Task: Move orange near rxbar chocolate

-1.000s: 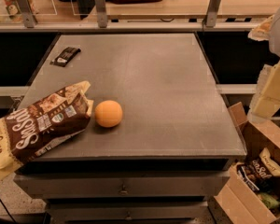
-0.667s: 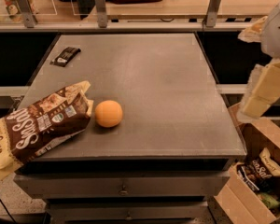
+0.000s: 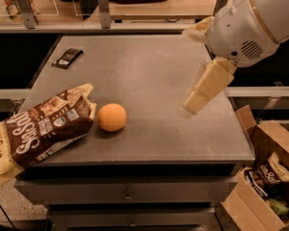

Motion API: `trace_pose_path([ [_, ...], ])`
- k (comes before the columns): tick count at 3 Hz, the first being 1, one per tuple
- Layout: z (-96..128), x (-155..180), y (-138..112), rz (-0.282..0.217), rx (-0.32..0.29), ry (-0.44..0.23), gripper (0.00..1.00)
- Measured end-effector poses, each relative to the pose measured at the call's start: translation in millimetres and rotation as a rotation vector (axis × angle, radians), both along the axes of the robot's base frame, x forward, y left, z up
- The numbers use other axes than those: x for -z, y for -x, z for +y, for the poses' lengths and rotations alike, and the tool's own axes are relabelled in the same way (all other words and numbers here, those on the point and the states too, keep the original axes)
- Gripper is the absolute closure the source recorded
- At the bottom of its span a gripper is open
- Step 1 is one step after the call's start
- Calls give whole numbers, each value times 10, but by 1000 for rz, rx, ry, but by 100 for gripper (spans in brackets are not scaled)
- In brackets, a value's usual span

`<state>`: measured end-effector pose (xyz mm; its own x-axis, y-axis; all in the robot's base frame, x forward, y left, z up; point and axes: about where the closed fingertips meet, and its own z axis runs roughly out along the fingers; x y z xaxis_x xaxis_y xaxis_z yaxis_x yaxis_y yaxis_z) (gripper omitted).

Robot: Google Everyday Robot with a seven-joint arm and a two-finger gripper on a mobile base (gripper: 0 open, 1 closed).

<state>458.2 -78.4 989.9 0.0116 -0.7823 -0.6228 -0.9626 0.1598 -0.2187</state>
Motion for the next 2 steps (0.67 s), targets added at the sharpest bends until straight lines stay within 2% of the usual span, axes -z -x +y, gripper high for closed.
trace_pose_path([
  [1, 623, -25, -35, -19, -96, -105, 0],
  [2, 623, -25, -34, -19, -96, -104, 0],
])
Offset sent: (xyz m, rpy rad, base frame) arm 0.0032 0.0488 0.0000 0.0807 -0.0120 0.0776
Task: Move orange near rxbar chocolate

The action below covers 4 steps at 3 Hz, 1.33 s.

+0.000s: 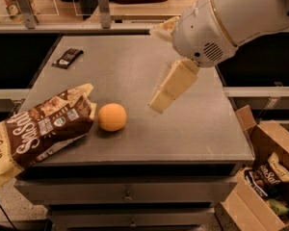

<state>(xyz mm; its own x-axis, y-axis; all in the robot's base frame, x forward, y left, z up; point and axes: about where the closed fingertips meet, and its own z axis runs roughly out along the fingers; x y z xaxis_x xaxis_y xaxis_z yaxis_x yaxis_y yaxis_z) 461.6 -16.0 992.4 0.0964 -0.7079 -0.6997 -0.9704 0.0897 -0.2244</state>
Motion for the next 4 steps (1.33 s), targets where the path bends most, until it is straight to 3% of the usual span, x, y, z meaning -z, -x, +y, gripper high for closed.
trace_pose_path([
  [1, 71, 107, 4, 10, -9, -19, 0],
  [4, 556, 1036, -262, 63, -3, -70, 0],
])
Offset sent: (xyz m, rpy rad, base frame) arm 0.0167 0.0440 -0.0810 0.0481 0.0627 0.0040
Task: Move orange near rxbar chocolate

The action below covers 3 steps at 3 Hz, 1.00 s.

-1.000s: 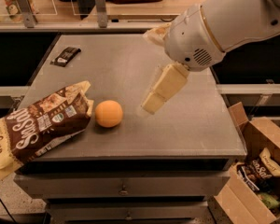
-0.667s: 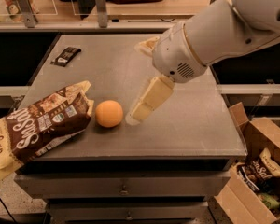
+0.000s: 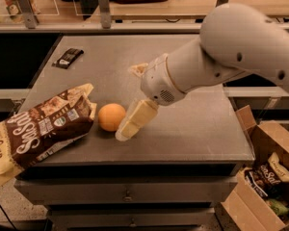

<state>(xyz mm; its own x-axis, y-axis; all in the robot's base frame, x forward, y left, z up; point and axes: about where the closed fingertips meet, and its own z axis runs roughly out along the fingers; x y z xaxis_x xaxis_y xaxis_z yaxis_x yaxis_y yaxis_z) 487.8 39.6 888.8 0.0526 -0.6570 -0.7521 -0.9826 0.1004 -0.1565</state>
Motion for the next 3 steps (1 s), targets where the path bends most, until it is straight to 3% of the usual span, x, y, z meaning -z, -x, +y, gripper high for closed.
trace_pose_path([
  [2, 198, 410, -97, 38, -31, -71, 0],
  [3, 313, 493, -93, 57, -58, -92, 18],
])
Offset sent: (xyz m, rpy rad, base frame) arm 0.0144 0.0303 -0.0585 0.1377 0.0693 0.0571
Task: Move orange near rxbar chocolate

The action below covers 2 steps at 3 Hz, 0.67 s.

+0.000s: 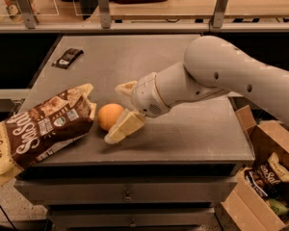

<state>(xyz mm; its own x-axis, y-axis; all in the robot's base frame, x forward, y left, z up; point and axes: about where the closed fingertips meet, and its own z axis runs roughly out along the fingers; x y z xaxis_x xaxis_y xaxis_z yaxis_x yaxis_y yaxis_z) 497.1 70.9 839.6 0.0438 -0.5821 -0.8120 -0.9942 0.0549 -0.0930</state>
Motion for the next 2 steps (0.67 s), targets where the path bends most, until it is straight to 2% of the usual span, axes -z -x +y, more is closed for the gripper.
trace_pose_path([
  [2, 72, 37, 14, 28, -22, -9, 63],
])
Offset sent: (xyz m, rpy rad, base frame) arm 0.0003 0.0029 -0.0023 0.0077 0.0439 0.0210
